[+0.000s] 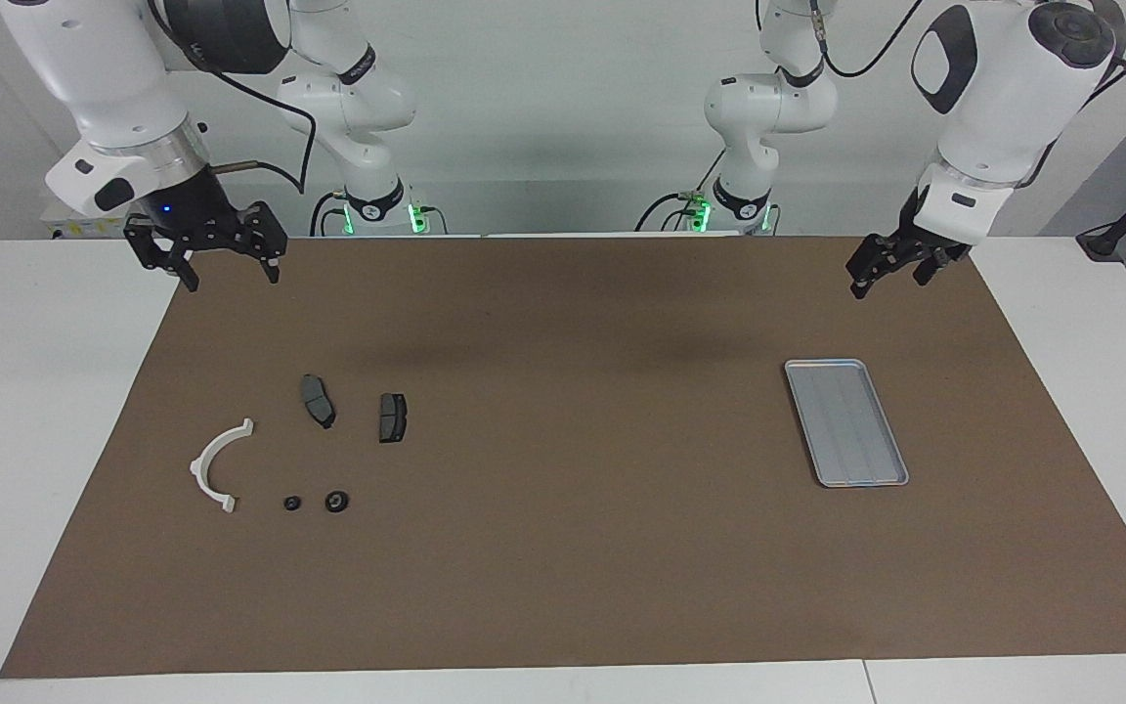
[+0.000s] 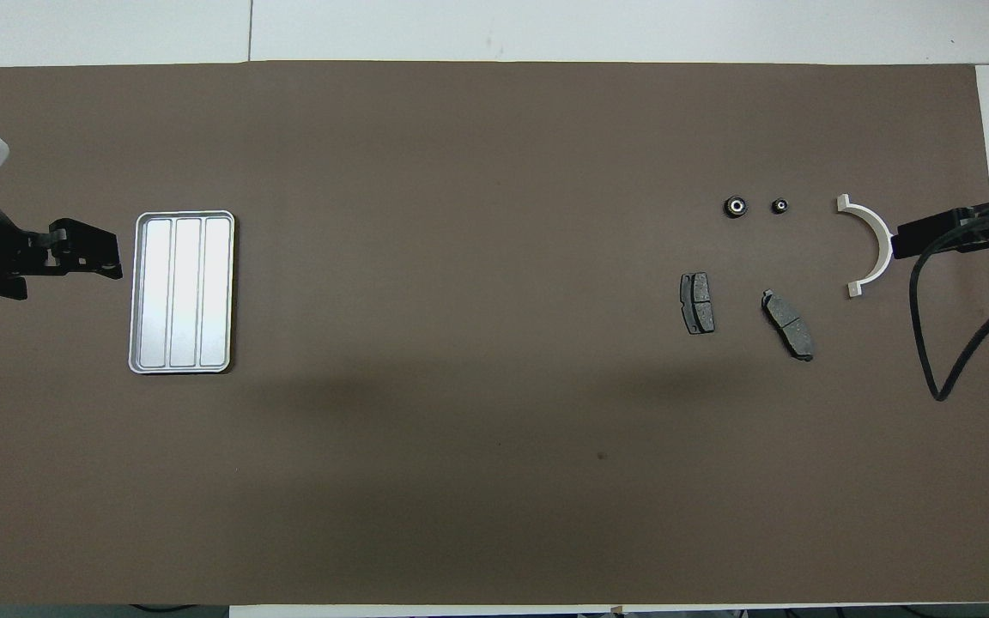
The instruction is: Place bearing gear from tray to pile
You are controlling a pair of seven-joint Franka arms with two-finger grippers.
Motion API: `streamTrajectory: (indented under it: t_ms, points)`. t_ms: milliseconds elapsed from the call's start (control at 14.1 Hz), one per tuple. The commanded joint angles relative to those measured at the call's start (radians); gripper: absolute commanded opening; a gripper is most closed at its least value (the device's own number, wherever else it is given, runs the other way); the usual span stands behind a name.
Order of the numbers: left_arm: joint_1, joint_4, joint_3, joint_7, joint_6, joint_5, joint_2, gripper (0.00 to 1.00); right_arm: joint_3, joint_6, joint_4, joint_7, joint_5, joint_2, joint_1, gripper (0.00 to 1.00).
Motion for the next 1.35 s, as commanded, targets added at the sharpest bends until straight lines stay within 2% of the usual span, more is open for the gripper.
streamTrajectory:
  t_ms: [0,284,1278]
  points:
    - [-0.002,-0.003,0.004,0.007,-0.015,-0.011,-0.018,1.00,0.039,-0.020,-0.014,-0.011,0.011,-0.033,-0.036,1.00]
    - [0.000,-0.003,0.002,0.007,-0.015,-0.011,-0.017,1.00,0.039,0.009,-0.023,0.102,0.010,-0.027,-0.039,1.00]
    - [0.000,-0.003,0.004,0.007,-0.015,-0.011,-0.017,1.00,0.041,-0.028,-0.004,0.106,0.022,-0.021,-0.029,1.00]
